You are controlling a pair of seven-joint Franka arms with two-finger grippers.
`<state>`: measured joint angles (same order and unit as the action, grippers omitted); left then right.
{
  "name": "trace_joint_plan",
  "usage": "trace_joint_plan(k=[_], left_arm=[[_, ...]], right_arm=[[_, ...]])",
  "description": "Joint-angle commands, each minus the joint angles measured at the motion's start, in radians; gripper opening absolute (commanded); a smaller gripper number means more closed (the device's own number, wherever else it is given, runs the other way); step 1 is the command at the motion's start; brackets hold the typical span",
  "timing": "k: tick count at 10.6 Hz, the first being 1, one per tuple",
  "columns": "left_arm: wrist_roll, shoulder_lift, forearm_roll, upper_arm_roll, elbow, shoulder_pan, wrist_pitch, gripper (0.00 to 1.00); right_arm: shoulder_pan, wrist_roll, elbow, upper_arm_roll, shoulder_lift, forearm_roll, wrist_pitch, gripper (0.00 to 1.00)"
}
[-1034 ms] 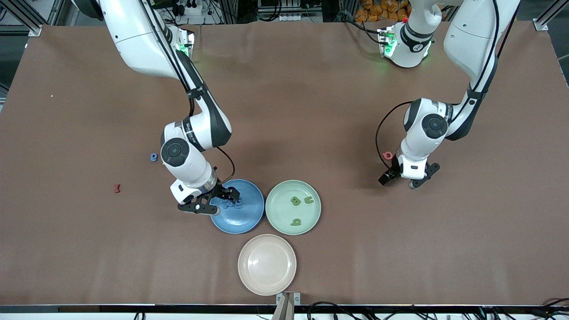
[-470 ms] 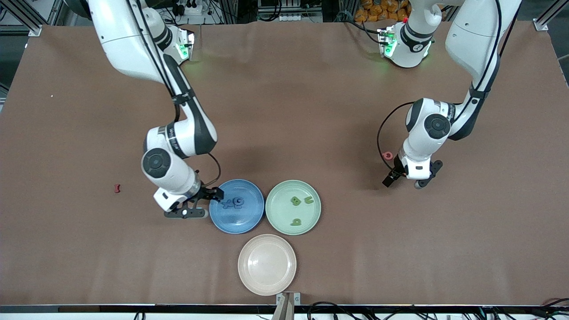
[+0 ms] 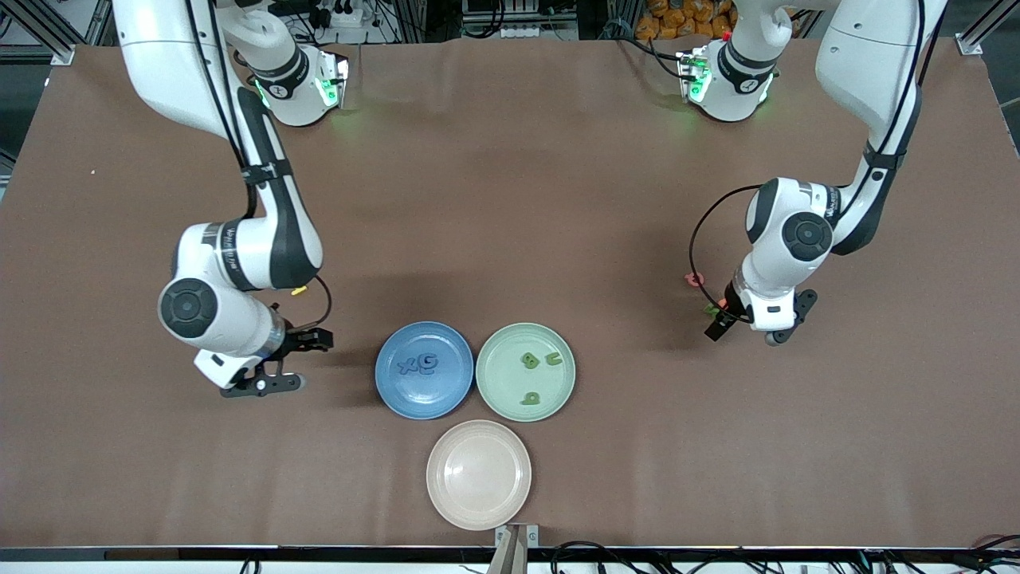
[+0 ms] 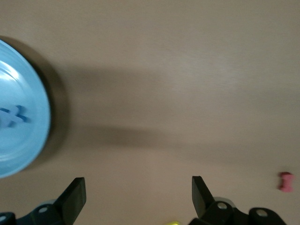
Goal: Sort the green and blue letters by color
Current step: 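Grasp the green Z with the left gripper while the right gripper withdraws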
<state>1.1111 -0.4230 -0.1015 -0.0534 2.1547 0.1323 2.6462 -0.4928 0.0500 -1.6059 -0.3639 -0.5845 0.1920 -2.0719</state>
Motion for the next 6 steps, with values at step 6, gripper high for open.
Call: trace_joint_plan(k=[6], left_arm=[[0.157,-0.072,-0.014,-0.019,-0.033,0.055,-0.018,1.00]], right_arm=[[0.013,0.206,-0.407,-0.064,0.193,-0.029,-0.285,1.00]])
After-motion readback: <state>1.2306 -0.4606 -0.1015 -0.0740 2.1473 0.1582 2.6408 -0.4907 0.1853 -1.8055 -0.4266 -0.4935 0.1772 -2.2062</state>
